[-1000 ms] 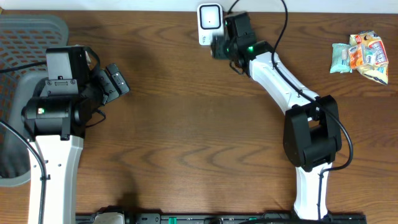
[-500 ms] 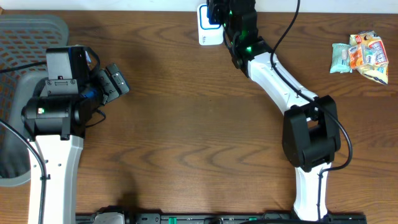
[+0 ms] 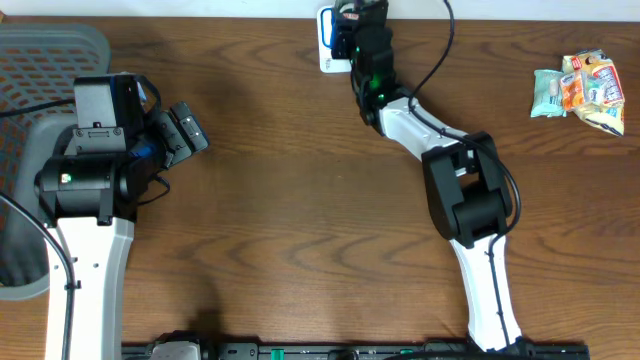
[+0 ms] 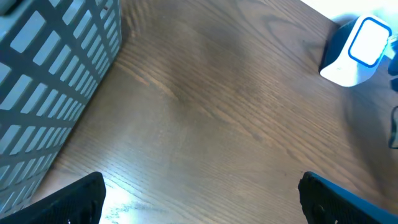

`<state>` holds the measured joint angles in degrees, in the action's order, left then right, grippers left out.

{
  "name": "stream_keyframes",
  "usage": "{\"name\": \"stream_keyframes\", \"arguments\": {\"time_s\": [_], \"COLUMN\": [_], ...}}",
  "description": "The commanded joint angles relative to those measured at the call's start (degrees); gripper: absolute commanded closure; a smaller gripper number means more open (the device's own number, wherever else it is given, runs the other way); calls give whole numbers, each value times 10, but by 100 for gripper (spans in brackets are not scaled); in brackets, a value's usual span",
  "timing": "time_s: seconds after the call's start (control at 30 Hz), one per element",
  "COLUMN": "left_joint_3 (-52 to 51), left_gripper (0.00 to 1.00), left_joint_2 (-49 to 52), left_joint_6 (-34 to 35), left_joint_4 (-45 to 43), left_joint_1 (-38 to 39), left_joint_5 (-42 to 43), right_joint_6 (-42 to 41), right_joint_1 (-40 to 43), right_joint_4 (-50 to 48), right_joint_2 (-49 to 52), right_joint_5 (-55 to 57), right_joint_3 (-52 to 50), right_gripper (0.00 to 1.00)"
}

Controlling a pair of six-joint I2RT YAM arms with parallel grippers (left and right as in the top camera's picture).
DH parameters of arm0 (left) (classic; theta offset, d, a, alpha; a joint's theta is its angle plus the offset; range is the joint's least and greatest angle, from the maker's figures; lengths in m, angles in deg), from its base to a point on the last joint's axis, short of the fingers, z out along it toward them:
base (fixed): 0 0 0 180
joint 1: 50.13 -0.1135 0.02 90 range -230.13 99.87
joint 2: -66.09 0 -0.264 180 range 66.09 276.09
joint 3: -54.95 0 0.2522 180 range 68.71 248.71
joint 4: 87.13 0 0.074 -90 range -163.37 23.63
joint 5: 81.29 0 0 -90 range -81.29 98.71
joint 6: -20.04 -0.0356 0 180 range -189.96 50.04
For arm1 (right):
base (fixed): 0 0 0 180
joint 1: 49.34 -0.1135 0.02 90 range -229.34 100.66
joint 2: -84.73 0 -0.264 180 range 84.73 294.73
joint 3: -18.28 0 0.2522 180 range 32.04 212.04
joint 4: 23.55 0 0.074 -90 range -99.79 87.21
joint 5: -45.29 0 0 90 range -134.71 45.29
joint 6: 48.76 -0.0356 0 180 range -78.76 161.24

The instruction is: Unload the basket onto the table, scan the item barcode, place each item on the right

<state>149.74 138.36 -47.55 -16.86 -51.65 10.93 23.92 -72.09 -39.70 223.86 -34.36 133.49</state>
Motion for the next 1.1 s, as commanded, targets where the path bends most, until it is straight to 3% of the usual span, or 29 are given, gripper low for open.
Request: {"name": "stream_keyframes", "arguments": {"time_s": [0.0, 0.33, 0.53, 0.9, 1.07], "left_joint_3": [5, 5, 5, 5, 5], "left_gripper": [2, 2, 2, 2, 2], "left_joint_2": [0, 0, 0, 0, 0], "left_joint_6": [-8, -8, -8, -8, -8], "left_joint_4": [0, 0, 0, 0, 0], "left_joint_1": [-3, -3, -3, -3, -3], "left_joint_5": [-5, -5, -5, -5, -5], "right_joint_6": [7, 42, 41, 63, 111], "right_joint_1": [-6, -21, 6, 166, 251], "right_joint_4": [-5, 11, 65, 364, 487], "right_joint_2": [-4, -12, -75, -191, -191], "right_joint_5": [13, 12, 22, 22, 22], "right_joint_3": [8, 9, 9, 9, 9], "right_gripper": [50, 52, 50, 54, 50]}}
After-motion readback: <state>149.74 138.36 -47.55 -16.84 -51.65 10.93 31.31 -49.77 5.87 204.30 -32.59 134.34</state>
